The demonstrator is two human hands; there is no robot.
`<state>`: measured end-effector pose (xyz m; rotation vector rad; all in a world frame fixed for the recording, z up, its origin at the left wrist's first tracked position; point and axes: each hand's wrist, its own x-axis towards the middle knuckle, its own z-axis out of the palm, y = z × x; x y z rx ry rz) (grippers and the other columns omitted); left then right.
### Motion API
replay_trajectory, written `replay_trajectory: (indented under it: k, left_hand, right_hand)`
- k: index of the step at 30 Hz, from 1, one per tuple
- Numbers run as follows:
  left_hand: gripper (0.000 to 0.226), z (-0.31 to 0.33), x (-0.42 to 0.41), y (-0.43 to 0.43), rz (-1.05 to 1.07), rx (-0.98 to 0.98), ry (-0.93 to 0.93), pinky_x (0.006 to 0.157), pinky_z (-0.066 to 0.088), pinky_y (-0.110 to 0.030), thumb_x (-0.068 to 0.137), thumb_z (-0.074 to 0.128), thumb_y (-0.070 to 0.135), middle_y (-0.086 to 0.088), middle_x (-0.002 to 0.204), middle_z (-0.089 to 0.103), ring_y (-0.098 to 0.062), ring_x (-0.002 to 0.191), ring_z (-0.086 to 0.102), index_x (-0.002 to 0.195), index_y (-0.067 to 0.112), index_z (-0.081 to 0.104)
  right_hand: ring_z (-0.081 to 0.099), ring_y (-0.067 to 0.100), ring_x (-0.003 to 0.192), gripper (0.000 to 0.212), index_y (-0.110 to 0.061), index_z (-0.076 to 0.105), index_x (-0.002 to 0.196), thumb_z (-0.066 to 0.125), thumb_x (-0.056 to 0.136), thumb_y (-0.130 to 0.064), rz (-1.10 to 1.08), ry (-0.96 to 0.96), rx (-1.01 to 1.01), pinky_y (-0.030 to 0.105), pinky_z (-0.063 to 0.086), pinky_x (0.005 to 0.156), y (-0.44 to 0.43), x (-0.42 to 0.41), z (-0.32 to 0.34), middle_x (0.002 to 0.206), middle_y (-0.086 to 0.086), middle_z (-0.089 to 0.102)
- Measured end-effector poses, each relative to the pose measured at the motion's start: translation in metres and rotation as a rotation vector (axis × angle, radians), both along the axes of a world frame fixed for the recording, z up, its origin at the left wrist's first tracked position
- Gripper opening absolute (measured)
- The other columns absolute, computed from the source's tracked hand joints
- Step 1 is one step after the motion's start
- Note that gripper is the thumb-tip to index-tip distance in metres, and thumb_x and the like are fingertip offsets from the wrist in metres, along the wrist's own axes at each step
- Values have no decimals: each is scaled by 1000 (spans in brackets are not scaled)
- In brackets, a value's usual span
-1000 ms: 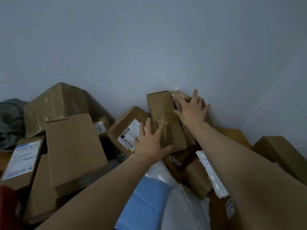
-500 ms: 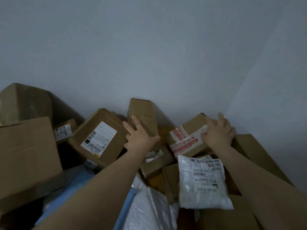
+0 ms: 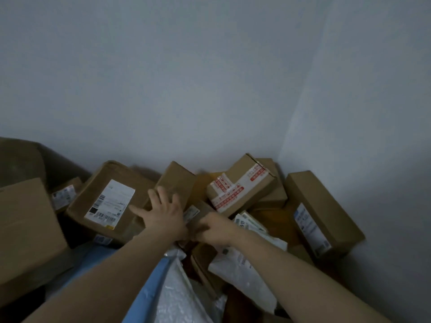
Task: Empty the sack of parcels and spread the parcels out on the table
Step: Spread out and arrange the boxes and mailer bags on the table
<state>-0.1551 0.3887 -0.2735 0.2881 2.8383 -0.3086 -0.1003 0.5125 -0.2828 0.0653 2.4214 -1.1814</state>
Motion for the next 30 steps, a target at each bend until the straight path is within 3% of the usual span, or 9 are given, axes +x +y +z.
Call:
replay_trajectory:
  k: [3, 6, 12, 17, 21, 23, 26, 28, 30]
  left_hand:
    - [82, 14, 4, 17, -90, 3, 29, 105, -10, -72, 83, 48, 59, -18, 157, -14, -38, 141, -26, 146, 12, 24]
    - [81, 17, 8, 54, -180, 171, 43, 108, -17, -65, 81, 47, 64, -17, 158, -13, -36, 143, -24, 143, 15, 29]
    - [105, -10, 5, 122, -177, 437, -110, 118, 2, -52, 78, 65, 55, -14, 159, -7, -35, 146, -8, 152, 18, 1]
    - [122, -28, -3, 151, -136, 477, -114, 118, 3, -56, 73, 70, 57, -10, 159, -11, -33, 147, -9, 149, 18, -17]
    - [113, -22, -19, 154, -108, 549, 249, 112, -13, -59, 84, 62, 43, -12, 154, -27, -32, 144, -20, 142, 19, -32]
    - [108, -18, -32, 147, -186, 482, 474, 108, -24, -57, 89, 56, 23, -10, 147, -41, -29, 137, -38, 137, 25, -40]
    - [96, -11, -44, 135, -344, 176, 489, 104, -29, -53, 91, 49, 13, -13, 146, -45, -28, 129, -47, 145, 24, -30]
    - [69, -12, -51, 133, -426, -79, 405, 103, -29, -54, 95, 45, 22, -15, 158, -19, -32, 138, -34, 153, 18, 6]
    - [54, -18, -56, 133, -464, -174, 381, 100, -35, -53, 98, 41, 27, -17, 159, 4, -35, 143, -23, 149, 15, 28]
  right_hand:
    - [61, 10, 96, 17, -13, 72, 95, 56, 91, -14, -272, 187, -30, 25, 48, 88, 40, -1, 9, 107, 3, 69]
    - [59, 11, 103, 23, -19, 65, 109, 56, 90, -10, -581, 319, 72, 23, 48, 86, 100, 11, 12, 115, -2, 64]
    - [56, 22, 114, 32, -16, 50, 123, 55, 92, -20, -732, 235, 150, 41, 49, 96, 181, 7, -4, 125, 6, 59]
    - [44, 19, 126, 57, -19, 42, 138, 46, 92, -53, -768, 169, -129, 42, 37, 107, 176, -31, -11, 136, -2, 48]
    - [51, 12, 102, 40, -12, 54, 121, 31, 102, -38, -756, 349, -313, 11, 37, 85, 138, -57, 9, 114, -2, 56]
    - [52, 14, 117, 36, -13, 52, 130, 34, 102, -29, -644, 389, -395, 16, 36, 96, 120, -69, 13, 130, 4, 55]
    - [51, 11, 118, 37, -19, 47, 134, 45, 97, -19, -613, 399, -96, 20, 38, 92, 141, -74, -2, 133, 0, 54]
    - [49, 21, 123, 44, -21, 47, 133, 55, 89, -21, -648, 391, 313, 31, 42, 99, 170, -69, -19, 131, 2, 52]
    - [39, 28, 129, 52, -20, 44, 134, 59, 85, -26, -669, 320, 578, 42, 30, 109, 195, -65, -27, 137, 7, 45]
